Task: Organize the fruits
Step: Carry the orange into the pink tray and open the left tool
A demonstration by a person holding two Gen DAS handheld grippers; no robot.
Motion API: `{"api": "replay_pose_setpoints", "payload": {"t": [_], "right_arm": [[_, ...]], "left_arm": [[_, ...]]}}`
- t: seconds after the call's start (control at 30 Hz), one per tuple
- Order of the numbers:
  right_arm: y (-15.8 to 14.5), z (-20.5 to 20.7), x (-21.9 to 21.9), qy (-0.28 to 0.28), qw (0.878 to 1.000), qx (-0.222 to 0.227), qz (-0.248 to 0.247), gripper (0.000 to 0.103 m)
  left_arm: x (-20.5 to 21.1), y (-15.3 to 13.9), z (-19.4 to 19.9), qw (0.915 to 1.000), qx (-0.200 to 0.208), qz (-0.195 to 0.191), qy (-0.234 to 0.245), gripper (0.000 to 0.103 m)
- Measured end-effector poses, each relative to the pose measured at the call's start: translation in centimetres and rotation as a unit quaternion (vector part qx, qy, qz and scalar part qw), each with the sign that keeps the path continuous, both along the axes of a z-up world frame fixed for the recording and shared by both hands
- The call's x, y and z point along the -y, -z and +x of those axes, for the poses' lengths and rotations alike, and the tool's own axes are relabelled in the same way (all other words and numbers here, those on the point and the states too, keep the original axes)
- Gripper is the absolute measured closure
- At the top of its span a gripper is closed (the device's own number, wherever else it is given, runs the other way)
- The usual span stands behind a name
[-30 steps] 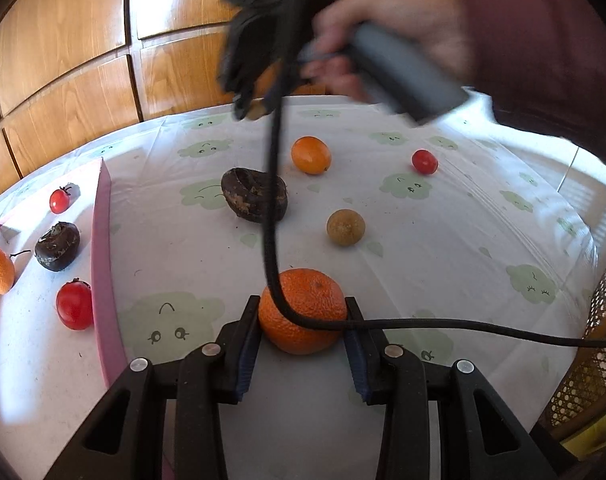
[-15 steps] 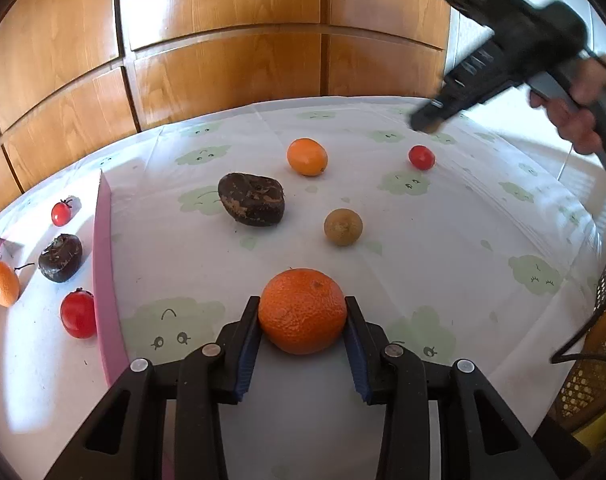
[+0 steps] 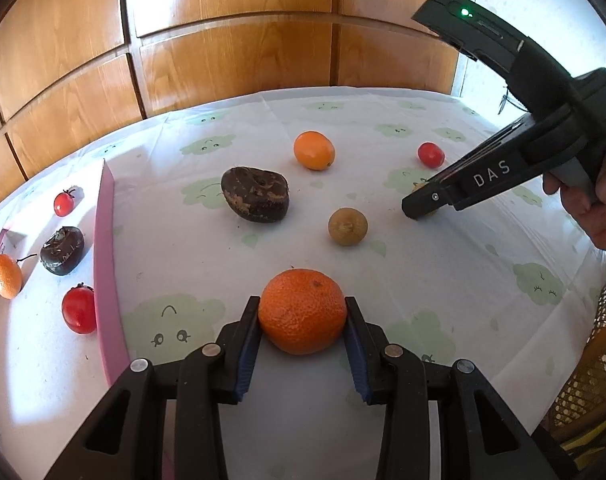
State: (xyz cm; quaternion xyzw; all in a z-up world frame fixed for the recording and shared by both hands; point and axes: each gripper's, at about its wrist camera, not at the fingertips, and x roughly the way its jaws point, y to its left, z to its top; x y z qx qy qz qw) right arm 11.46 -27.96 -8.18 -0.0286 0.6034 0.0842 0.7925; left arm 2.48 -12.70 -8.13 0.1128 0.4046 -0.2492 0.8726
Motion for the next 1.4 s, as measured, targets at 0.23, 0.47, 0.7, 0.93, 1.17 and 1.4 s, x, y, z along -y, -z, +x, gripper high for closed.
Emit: {"api": "replay_pose_setpoints", "payload": {"t": [0.23, 0.47, 0.7, 0.93, 1.17, 1.4], "right_arm": [[-0.1, -0.2, 0.2, -0.004, 1.0, 0.005, 0.002, 0.075], [-0.2, -0.7, -0.3, -0.009, 1.0, 0.009, -0.003, 0.075], [-0.1, -1.0, -1.4, -0.02, 1.0, 0.015, -0.018, 0.075], [-0.1, -1.1, -1.9, -0.024, 0.999, 0.016, -0.024, 0.075], [-0.1, -1.0, -2.0, -0.027, 0.999, 0.017, -0.026, 0.075], [0.0, -1.1, -2.0, -0.029, 0.999, 0.018, -0.029, 0.075]], "left_arm": [[-0.2, -1.0, 0.4, 0.9997, -0.018, -0.015, 0.008, 0.064], [-2.2, -4.7, 0.3, 0.998, -0.009, -0.062, -0.011, 0.064], [-9.7, -7.3, 2.5, 0.9891, -0.013, -0.092, -0.114, 0.064], [-17.6, -5.4, 5.2, 0.9697, -0.047, -0.083, -0.225, 0.064], [-21.5, -3.3, 7.8, 0.9522, -0.063, -0.048, -0.295, 0.064], [-22.8, -2.9, 8.7, 0.9444, -0.047, -0.02, -0.325, 0.063]]}}
